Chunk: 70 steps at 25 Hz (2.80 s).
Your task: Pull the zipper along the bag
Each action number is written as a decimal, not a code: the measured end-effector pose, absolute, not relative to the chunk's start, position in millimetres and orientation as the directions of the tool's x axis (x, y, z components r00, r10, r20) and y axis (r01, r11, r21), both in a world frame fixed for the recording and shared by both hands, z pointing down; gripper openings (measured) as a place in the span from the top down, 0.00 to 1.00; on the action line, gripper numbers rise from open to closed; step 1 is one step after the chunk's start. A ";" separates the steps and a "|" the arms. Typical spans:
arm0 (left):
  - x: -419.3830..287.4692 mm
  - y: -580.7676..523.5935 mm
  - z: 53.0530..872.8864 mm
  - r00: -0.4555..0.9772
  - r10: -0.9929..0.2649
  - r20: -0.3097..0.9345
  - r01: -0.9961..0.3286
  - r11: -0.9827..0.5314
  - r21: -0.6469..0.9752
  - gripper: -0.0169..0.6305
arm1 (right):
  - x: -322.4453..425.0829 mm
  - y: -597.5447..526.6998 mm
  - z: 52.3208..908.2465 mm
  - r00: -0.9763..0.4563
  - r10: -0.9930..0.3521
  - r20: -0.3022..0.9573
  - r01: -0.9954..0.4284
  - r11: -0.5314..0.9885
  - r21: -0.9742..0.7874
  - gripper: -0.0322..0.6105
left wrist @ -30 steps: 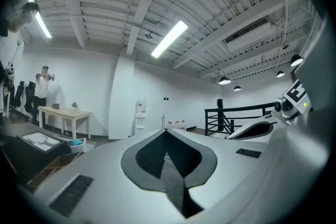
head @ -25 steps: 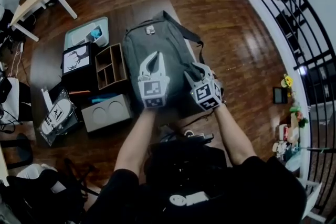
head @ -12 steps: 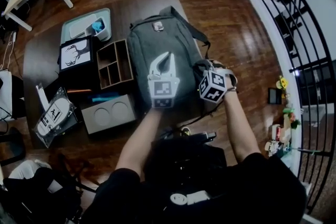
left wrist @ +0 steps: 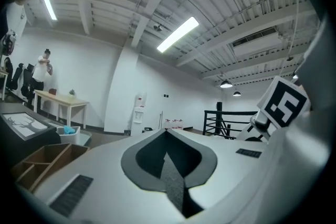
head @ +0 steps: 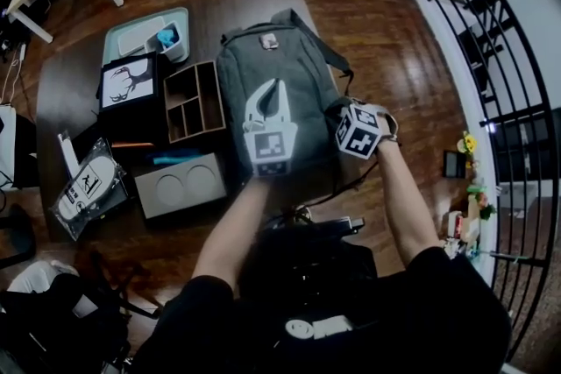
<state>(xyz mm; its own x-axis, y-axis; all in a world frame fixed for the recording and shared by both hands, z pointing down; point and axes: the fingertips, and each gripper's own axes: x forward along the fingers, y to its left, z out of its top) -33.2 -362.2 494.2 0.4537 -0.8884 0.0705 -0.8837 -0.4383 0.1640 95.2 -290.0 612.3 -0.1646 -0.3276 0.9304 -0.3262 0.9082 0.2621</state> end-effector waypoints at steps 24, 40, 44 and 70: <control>-41.7 -407.1 500.9 0.362 -0.930 0.057 -0.929 -0.356 0.098 0.97 | 88.8 -320.0 586.6 -0.174 -0.422 0.890 -0.175 0.902 0.394 0.93; -39.0 -412.6 507.9 0.361 -0.930 0.070 -0.928 -0.351 0.124 0.97 | 80.9 -375.0 591.6 -0.210 -0.454 0.866 -0.254 0.881 0.400 0.92; -38.1 -412.8 511.4 0.363 -0.928 0.084 -0.927 -0.351 0.130 0.97 | 79.4 -385.7 592.2 -0.214 -0.449 0.867 -0.263 0.882 0.392 0.92; -38.6 -411.6 518.6 0.361 -0.925 0.114 -0.927 -0.343 0.154 0.97 | 55.6 -461.6 612.1 -0.178 -0.456 0.872 -0.231 0.881 0.413 0.92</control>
<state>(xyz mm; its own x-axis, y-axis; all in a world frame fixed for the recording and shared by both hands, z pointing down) -38.6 -411.6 518.6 0.3611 -0.9255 0.1143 -0.9267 -0.3426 0.1543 55.6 -461.6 612.1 -0.1778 -0.4558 0.8721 -0.2310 0.8808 0.4133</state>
